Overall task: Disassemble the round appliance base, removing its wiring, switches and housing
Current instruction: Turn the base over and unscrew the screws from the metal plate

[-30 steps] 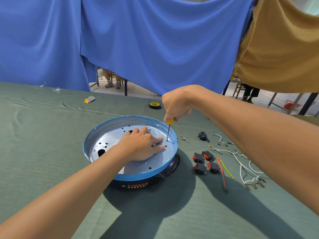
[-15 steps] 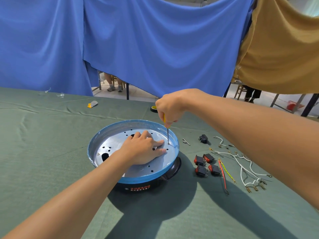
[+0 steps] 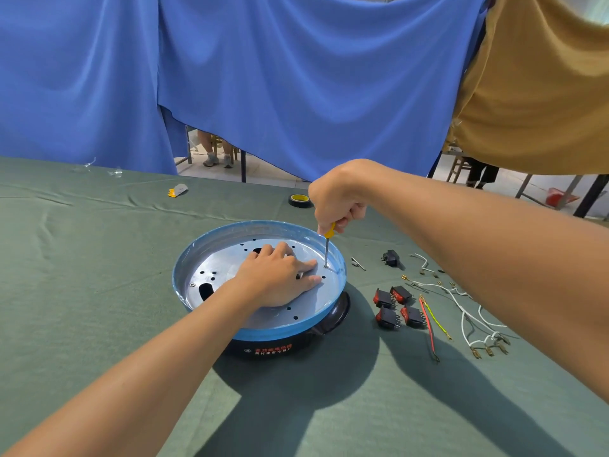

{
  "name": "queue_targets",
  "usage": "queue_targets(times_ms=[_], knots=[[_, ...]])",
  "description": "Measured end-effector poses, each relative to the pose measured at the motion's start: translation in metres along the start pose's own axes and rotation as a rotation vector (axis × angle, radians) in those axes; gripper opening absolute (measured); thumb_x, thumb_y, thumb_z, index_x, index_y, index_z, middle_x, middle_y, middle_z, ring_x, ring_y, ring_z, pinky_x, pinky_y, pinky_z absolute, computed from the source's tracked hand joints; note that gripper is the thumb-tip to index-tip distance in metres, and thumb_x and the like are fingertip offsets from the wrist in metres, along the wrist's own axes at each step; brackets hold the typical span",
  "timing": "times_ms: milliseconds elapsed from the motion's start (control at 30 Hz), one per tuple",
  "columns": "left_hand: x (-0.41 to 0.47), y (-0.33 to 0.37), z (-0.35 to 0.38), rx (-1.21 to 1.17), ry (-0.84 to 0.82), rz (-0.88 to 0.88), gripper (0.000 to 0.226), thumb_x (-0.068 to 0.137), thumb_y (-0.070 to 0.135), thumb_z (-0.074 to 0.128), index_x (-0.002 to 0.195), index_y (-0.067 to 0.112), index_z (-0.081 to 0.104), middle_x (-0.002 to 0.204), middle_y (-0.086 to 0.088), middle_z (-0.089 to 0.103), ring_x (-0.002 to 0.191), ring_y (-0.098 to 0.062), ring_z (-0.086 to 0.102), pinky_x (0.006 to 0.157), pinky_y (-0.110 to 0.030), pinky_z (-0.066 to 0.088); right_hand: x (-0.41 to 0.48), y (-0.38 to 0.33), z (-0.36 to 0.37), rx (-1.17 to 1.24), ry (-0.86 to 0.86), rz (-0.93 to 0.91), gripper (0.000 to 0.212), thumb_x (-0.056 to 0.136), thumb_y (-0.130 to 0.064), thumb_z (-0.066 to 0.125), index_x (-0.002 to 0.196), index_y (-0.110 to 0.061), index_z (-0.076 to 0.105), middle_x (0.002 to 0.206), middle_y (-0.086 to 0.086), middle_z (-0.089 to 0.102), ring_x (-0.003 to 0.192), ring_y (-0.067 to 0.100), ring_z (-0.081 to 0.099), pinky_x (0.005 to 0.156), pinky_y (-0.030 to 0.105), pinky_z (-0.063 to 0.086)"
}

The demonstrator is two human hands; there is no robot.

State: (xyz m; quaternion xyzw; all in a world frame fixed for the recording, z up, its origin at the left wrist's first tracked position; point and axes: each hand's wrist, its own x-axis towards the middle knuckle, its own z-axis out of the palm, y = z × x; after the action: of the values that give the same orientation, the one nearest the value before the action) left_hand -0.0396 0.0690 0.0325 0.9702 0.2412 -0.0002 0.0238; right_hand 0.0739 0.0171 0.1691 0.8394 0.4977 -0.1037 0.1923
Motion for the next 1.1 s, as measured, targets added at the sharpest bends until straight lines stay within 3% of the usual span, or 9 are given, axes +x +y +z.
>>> queue_targets(times_ms=[200,300,433,533,600,667,733,967,1100], knots=[[-0.001,-0.001,0.002,-0.011,0.01,-0.003,0.052,0.094,0.069,0.024,0.142,0.052,0.034,0.149,-0.002,0.031,0.134,-0.031,0.032,0.108,-0.044,0.025,-0.002,-0.017,-0.003,-0.311,0.103,-0.163,0.03,0.089,-0.027,0.065,0.064,-0.013,0.061,0.057,-0.002,0.059,0.054,0.019,0.052,0.051,0.023,0.04],[-0.001,-0.001,0.002,-0.014,0.008,0.002,0.053,0.094,0.069,0.024,0.142,0.051,0.034,0.149,-0.003,0.032,0.133,-0.031,0.032,0.108,-0.044,0.025,-0.004,-0.011,-0.004,-0.306,0.099,-0.193,0.023,0.088,-0.027,0.067,0.07,-0.013,0.067,0.058,-0.003,0.063,0.063,0.019,0.057,0.056,0.023,0.044],[0.0,-0.003,0.003,-0.008,0.02,0.017,0.054,0.094,0.069,0.025,0.142,0.05,0.035,0.147,-0.005,0.034,0.132,-0.032,0.033,0.107,-0.046,0.027,-0.007,0.005,-0.002,-0.153,0.055,-0.211,0.028,0.089,-0.027,0.066,0.066,-0.013,0.064,0.046,-0.007,0.062,0.05,0.012,0.057,0.064,0.027,0.053],[0.002,-0.003,0.003,-0.004,0.023,0.024,0.053,0.093,0.07,0.025,0.14,0.049,0.039,0.146,-0.006,0.035,0.131,-0.033,0.034,0.105,-0.046,0.028,-0.007,0.009,0.0,-0.024,-0.004,-0.135,0.05,0.094,-0.052,0.052,0.069,-0.009,0.061,0.045,-0.004,0.059,0.035,0.015,0.046,0.049,0.023,0.045],[0.002,-0.003,0.003,-0.004,0.022,0.023,0.054,0.093,0.07,0.025,0.14,0.049,0.039,0.146,-0.006,0.035,0.131,-0.033,0.035,0.105,-0.046,0.029,-0.007,0.011,0.0,0.051,-0.041,-0.056,0.056,0.098,-0.051,0.04,0.073,-0.006,0.061,0.043,-0.002,0.051,0.033,0.016,0.034,0.04,0.018,0.032],[0.002,-0.002,0.004,-0.004,0.02,0.018,0.055,0.093,0.07,0.024,0.142,0.049,0.036,0.147,-0.006,0.035,0.132,-0.033,0.034,0.105,-0.046,0.028,-0.008,0.013,0.001,0.033,-0.042,-0.036,0.046,0.1,-0.038,0.043,0.075,-0.006,0.065,0.045,-0.002,0.045,0.036,0.015,0.03,0.04,0.018,0.027],[0.002,-0.002,0.004,-0.003,0.015,0.011,0.056,0.093,0.07,0.024,0.143,0.049,0.035,0.148,-0.005,0.034,0.133,-0.032,0.034,0.106,-0.046,0.028,-0.01,0.014,0.005,-0.02,0.006,-0.064,0.034,0.096,-0.03,0.053,0.073,-0.009,0.066,0.053,0.0,0.05,0.044,0.017,0.037,0.045,0.022,0.033],[0.001,-0.001,0.002,-0.005,0.001,0.008,0.055,0.094,0.069,0.025,0.143,0.048,0.036,0.149,-0.005,0.032,0.133,-0.033,0.033,0.107,-0.046,0.027,-0.026,0.02,0.01,-0.162,0.191,-0.16,0.018,0.087,-0.031,0.067,0.095,-0.016,0.076,0.062,-0.007,0.068,0.076,0.016,0.066,0.069,0.027,0.052],[0.001,-0.001,0.002,-0.01,0.007,0.005,0.054,0.093,0.07,0.026,0.142,0.049,0.038,0.148,-0.005,0.033,0.132,-0.033,0.035,0.107,-0.045,0.027,-0.024,0.025,0.012,-0.112,0.229,-0.223,0.013,0.085,-0.028,0.072,0.097,-0.025,0.075,0.07,-0.007,0.072,0.068,0.004,0.066,0.074,0.027,0.055]])
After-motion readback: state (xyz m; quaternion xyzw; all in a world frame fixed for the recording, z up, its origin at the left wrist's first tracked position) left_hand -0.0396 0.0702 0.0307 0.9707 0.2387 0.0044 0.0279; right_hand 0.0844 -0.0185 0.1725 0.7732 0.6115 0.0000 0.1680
